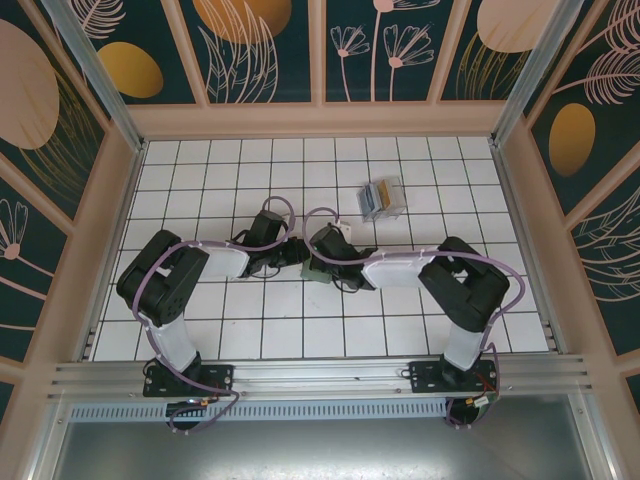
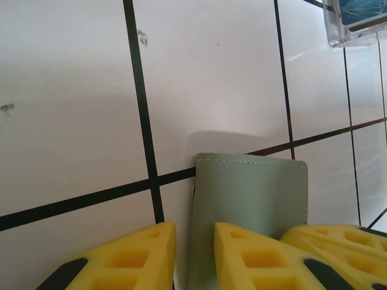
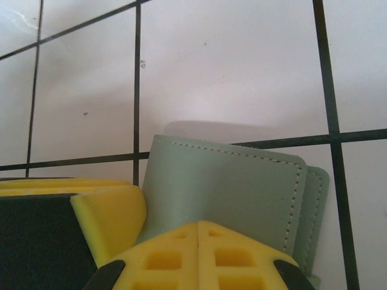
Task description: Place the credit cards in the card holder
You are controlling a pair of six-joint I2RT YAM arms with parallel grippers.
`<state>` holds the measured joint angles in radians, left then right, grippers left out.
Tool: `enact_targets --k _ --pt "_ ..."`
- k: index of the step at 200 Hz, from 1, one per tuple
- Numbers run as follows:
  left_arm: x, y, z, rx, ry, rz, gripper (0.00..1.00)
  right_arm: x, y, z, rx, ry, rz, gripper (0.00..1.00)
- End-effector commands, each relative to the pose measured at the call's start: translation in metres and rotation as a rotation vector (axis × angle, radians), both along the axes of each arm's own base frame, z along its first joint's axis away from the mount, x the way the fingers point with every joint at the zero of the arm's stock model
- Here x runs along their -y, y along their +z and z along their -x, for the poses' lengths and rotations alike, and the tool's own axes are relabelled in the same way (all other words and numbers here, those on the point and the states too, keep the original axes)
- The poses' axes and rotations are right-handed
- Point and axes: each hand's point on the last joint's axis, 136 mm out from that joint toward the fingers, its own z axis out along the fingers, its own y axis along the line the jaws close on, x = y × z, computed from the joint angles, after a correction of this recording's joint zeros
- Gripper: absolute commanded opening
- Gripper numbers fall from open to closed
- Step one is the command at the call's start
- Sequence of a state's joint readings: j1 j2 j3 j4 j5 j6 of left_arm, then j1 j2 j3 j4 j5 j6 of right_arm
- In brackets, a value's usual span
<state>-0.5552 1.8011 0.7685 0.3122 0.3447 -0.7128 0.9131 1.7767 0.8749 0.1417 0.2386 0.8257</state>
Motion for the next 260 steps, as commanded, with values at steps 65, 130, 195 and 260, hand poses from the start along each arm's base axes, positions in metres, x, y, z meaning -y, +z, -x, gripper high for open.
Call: enact_targets --k 65,130,195,260 --pt "-0.018 0.007 0.002 -0.138 0.030 0.134 0.26 0.004 -0.047 0.049 -0.083 0.128 0.012 0.00" --pt "-0.085 0.046 -0.022 -0.050 0.201 0.170 0.28 -0.024 -0.048 0.056 -0.021 0.406 0.207 0.00" --pt "-0.117 0.048 -0.029 -0.033 0.287 0.108 0.29 -0.010 -0.097 0.092 0.139 0.697 0.329 0.00" --pt "-0.120 0.045 -0.024 -0.050 0.281 0.091 0.29 0.001 -0.118 0.100 0.171 0.750 0.338 0.00"
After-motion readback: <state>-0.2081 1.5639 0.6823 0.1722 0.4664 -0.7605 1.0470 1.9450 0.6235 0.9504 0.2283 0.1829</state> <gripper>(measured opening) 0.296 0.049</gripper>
